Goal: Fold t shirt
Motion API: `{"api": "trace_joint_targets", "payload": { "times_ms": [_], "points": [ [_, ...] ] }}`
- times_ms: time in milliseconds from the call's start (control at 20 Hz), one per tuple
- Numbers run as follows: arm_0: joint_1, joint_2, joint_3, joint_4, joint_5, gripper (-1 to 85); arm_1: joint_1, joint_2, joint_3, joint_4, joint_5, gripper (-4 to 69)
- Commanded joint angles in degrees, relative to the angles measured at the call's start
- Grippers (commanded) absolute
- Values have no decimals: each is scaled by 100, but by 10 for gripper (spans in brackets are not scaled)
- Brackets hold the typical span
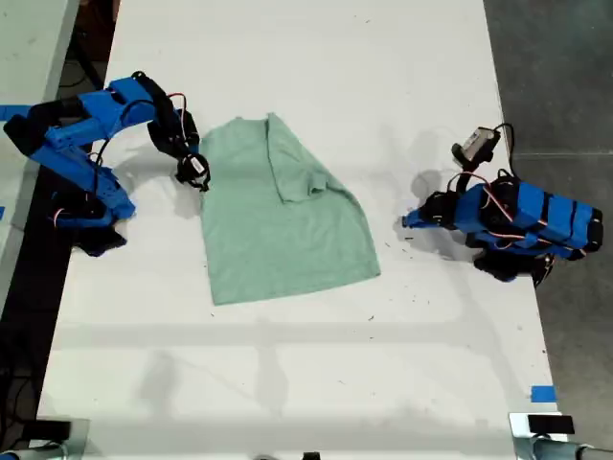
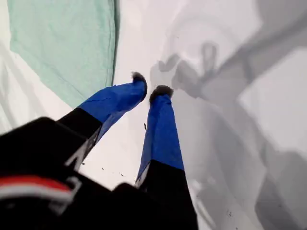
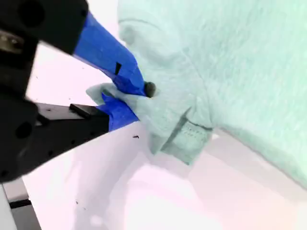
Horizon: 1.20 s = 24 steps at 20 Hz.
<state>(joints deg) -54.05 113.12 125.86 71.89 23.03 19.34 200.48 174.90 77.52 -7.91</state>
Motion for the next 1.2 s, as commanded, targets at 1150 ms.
{"api": "trace_joint_targets", "payload": {
  "times_ms": [1150],
  "points": [
    [2698, -5045, -6249, 1248, -26, -2, 35, 44, 316, -97, 26, 59]
  ]
}}
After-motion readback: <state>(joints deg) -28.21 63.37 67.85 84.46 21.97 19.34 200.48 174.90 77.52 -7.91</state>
